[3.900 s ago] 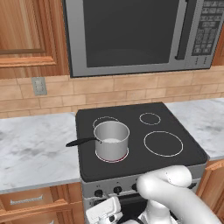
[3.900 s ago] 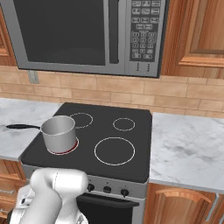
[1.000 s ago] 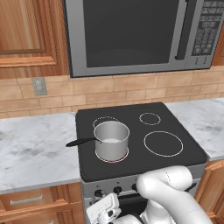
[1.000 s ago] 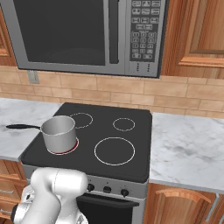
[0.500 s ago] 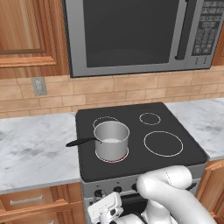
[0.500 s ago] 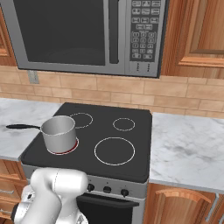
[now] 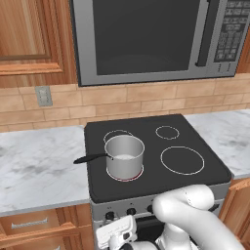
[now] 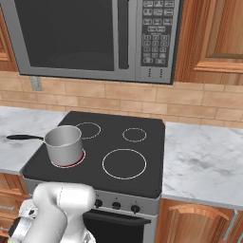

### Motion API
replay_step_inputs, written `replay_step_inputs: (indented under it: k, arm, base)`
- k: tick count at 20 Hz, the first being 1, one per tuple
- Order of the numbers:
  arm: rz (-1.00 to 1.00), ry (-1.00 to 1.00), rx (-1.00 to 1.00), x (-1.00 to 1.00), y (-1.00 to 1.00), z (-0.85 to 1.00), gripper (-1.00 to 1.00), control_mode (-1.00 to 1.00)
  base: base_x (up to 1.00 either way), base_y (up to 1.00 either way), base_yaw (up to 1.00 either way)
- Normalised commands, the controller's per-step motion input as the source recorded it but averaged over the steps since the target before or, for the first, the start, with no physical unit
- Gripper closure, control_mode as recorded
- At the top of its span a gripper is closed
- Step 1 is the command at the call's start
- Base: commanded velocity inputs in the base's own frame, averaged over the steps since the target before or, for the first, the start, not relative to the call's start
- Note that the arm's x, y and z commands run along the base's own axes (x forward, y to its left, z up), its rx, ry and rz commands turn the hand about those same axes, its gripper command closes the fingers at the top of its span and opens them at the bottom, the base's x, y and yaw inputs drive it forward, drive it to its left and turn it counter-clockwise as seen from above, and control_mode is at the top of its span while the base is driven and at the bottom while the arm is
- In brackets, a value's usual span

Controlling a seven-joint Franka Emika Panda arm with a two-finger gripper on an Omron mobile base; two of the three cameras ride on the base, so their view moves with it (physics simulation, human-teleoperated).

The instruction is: Turn off the front left burner of the stove.

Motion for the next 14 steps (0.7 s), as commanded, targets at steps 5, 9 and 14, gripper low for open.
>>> replay_step_inputs:
  k: [5,9,14]
  arm:
    - [-0.14,0.00,0.36,-0.23,0.03,0.22,1.00,-1.00]
    - [-0.15,0.00,0.39,-0.14,0.02,0.26,1.00,-1.00]
    - [-0.16,0.00,0.42,-0.11,0.03,0.32,1.00,-1.00]
  base:
    - [0.00,0.00,0.00]
    - [0.00,0.00,0.00]
    - [0.00,0.00,0.00]
